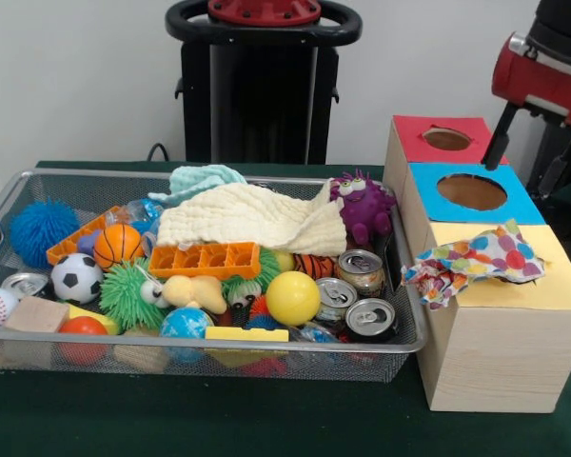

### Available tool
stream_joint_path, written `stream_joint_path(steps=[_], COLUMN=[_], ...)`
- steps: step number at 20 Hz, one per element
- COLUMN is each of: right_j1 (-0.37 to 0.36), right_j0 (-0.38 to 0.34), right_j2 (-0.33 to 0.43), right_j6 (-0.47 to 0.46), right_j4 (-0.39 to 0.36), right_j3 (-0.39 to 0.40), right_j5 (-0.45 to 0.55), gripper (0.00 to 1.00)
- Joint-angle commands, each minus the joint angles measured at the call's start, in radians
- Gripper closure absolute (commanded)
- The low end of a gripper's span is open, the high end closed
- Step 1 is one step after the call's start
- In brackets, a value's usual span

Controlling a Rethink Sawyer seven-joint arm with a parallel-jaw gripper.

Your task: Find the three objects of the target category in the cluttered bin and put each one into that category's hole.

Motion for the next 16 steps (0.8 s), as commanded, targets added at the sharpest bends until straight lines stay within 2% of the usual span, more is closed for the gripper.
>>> stream_joint_path(steps=[1, 7, 16], right_j1=[-0.016, 0.004, 0.041], right_j0=[-0.053, -0.077, -0.085], right_j2=[0.032, 0.08, 0.071], right_j6=[0.153, 0.194, 0.198], right_j4=[-0.007, 0.038, 0.03], right_j3=[-0.039, -0.003, -0.038], right_j5=[0.079, -0.114, -0.158], gripper=[0.0, 0.0, 0.0])
